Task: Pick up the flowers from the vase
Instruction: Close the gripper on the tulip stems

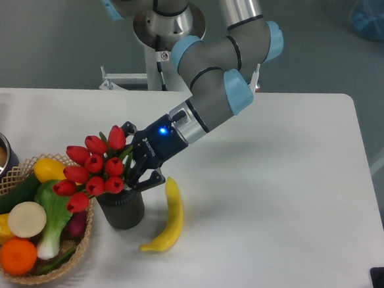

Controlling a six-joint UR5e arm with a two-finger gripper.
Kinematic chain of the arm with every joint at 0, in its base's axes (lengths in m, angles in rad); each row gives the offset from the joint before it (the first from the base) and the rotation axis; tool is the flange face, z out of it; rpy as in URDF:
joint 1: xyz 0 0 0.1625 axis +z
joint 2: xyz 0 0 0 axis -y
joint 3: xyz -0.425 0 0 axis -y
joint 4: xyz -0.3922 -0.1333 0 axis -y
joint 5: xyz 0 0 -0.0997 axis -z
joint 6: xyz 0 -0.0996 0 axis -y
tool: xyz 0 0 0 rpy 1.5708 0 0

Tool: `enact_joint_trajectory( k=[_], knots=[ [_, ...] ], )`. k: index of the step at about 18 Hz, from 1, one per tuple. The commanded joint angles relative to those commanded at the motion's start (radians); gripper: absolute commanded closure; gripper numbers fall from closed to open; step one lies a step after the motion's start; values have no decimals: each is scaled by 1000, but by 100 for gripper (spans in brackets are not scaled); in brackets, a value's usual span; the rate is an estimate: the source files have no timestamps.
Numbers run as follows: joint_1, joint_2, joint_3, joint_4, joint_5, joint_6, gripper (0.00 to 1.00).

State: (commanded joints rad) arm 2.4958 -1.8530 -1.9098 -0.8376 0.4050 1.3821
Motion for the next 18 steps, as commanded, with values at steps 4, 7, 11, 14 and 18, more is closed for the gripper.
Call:
enact_joint_trajectory(
  k=[4,7,11,14,18],
  knots=[
    [2,0,0,0,-6,0,63],
    [9,2,-5,0,-44,0,63],
    [23,5,-8,0,-93,-2,60],
    [34,12,-17,0,-106,-2,60],
    [55,31,-25,0,-169,-8,60]
  ],
)
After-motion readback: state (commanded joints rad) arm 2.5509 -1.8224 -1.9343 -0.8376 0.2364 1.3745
